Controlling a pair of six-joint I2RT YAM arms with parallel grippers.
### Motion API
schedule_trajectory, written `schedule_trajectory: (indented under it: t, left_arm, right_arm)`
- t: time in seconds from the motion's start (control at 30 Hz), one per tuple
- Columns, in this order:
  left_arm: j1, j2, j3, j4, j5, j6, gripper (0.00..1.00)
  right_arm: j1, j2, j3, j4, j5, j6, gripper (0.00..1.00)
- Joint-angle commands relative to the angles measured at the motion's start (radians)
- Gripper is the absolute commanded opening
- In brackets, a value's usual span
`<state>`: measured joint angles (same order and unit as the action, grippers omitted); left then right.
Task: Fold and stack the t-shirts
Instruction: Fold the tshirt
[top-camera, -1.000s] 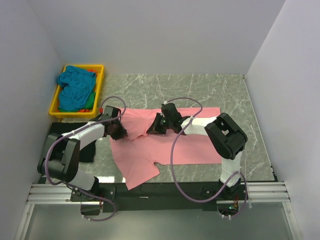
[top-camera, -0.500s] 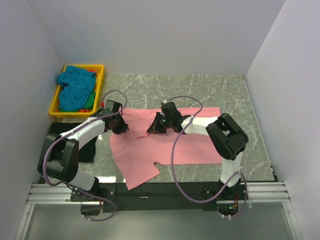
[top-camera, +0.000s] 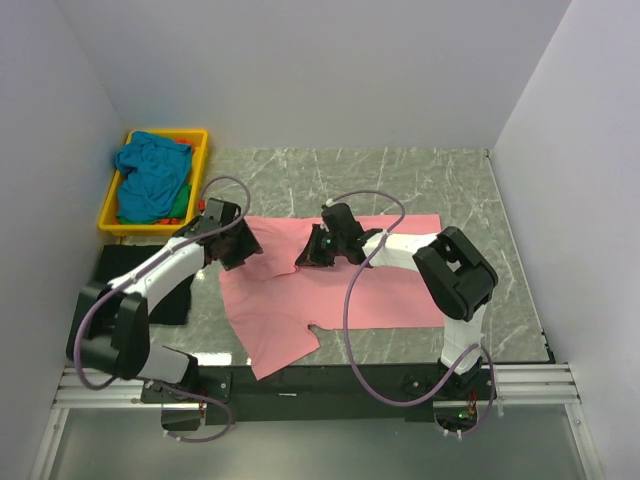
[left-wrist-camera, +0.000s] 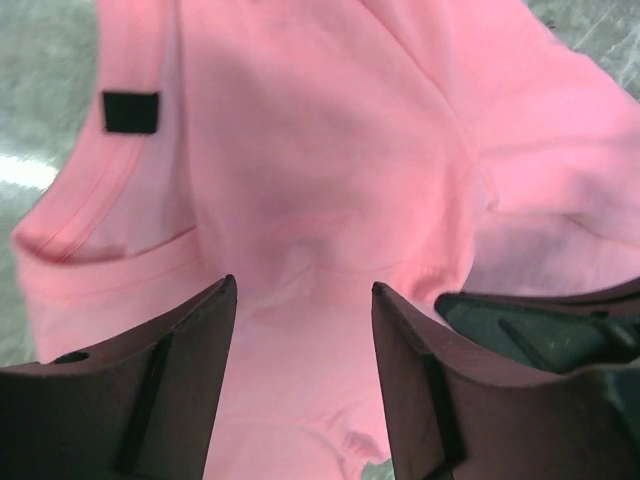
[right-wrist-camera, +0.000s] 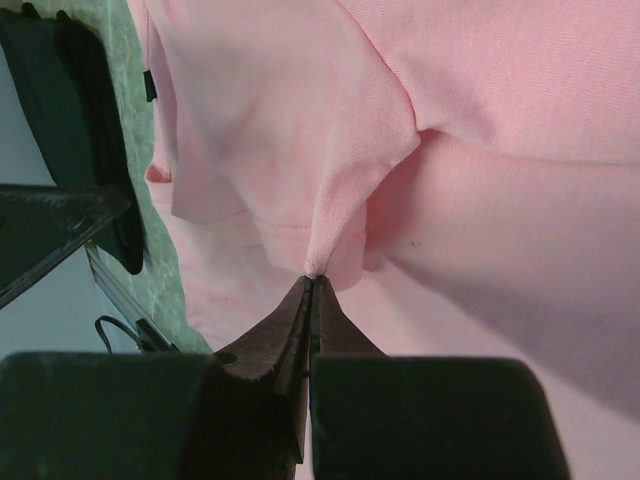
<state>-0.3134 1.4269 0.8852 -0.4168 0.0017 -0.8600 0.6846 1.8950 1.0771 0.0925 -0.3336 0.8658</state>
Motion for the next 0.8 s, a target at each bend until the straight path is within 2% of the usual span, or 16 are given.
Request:
schedule_trajectory:
  t: [0.0, 0.33, 0.53, 0.77]
  left_arm:
    - [-0.006, -0.089, -0.048, -0.022, -0.042, 0.001, 0.62]
    - [-0.004, -0.082, -0.175, 0.125, -0.011, 0.052, 0.55]
    - [-0.004, -0.019, -0.167, 0.197, 0.027, 0.059, 0.53]
    - [-0.013, 0.040, -0.120, 0.174, 0.020, 0.055, 0.48]
  right_arm:
    - [-0.002, -0.057, 0.035, 0.007, 0.011, -0.024, 0.00]
    - [-0.002, -0.053, 0.029, 0.021, -0.004, -0.024, 0.00]
    - [-0.002, -0.051, 0.029, 0.019, -0.008, -0.025, 0.00]
    - [-0.003, -0.048, 0.033, 0.016, -0.010, -0.028, 0.00]
